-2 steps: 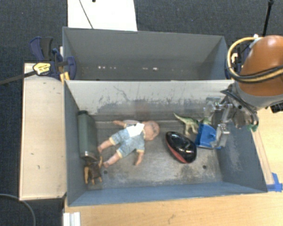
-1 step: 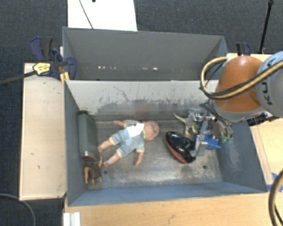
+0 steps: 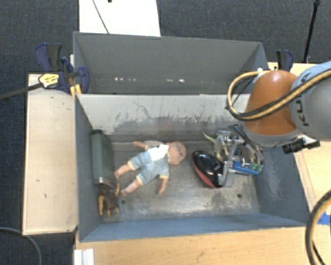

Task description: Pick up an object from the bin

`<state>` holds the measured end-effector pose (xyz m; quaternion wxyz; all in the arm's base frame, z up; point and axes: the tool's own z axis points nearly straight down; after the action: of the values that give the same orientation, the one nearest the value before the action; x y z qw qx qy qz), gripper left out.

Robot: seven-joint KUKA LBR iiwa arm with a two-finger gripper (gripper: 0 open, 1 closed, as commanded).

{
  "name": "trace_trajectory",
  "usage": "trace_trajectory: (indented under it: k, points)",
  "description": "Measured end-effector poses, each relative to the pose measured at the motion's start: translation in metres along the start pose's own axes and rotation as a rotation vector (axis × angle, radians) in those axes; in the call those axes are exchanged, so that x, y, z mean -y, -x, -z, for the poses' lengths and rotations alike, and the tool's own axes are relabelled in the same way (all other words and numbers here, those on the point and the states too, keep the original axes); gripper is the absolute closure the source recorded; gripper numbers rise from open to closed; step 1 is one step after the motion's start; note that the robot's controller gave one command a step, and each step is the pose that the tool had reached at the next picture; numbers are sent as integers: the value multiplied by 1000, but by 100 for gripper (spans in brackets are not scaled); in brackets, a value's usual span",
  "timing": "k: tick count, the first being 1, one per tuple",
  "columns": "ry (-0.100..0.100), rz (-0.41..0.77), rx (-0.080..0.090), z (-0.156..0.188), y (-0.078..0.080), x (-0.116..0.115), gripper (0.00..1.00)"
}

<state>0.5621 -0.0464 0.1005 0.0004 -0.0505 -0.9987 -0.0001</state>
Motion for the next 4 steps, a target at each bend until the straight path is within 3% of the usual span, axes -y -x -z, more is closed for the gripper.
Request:
trace_trajectory:
  k: [1, 2, 3, 4]
  points:
    - [1, -52, 1, 6, -11, 4, 0]
    - [1, -78, 3, -28, -13, -1, 0]
    - [1, -116, 5, -27, -15, 3, 100]
    - [1, -115, 5, -27, -15, 3, 100]
